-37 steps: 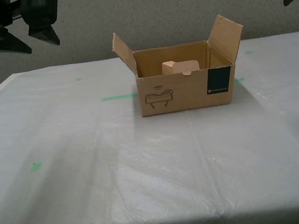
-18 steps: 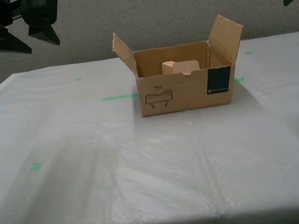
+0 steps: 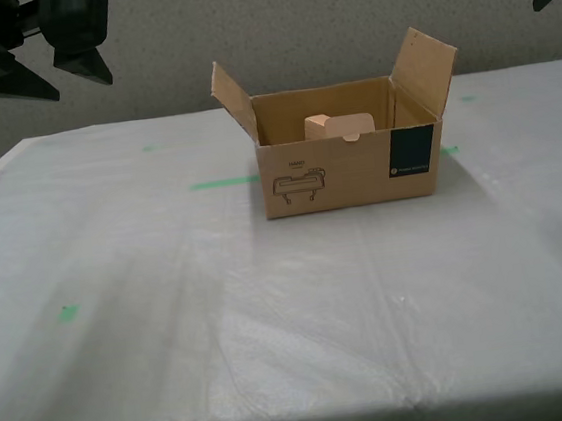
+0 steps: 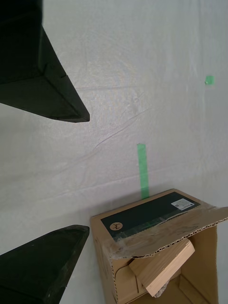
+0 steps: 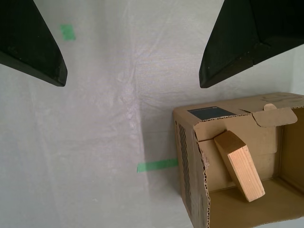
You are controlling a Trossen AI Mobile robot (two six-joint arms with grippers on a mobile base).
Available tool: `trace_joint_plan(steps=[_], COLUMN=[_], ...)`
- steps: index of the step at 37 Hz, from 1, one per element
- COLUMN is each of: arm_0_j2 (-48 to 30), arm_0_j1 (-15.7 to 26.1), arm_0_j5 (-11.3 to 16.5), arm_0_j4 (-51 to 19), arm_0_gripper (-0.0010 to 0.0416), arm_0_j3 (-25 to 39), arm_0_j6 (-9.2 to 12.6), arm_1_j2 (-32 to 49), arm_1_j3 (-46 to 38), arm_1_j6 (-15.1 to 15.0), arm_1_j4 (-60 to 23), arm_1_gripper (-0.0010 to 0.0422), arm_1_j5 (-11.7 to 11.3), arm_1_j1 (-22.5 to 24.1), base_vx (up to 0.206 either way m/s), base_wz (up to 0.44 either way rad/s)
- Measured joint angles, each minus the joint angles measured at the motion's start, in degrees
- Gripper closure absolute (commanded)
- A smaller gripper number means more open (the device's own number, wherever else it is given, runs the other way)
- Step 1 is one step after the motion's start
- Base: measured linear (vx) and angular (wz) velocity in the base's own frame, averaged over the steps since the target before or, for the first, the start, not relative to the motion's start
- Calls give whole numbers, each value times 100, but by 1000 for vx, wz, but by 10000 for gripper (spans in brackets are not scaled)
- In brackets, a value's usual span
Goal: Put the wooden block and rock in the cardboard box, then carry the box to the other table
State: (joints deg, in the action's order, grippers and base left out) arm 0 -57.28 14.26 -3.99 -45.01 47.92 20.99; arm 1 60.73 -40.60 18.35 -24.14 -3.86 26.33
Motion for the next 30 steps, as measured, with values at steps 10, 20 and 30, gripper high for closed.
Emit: trace_joint_plan(steps=[10,20,30], arm_0_j2=[0,0,0], arm_0_j1=[0,7,-2], arm_0_j5=[0,0,0], arm_0_j4=[0,0,0], arm_0_gripper=[18,18,18], arm_0_j3=[0,0,0], arm_0_j6=[0,0,0], arm_1_j2=[0,0,0], arm_1_j3=[0,0,0], arm_1_j6=[0,0,0], arm_1_j4=[2,0,2], arm_1_gripper=[119,119,119], arm_1_j5=[0,0,0], arm_1_j1=[0,0,0], base_vx=[0,0,0], base_wz=[0,0,0])
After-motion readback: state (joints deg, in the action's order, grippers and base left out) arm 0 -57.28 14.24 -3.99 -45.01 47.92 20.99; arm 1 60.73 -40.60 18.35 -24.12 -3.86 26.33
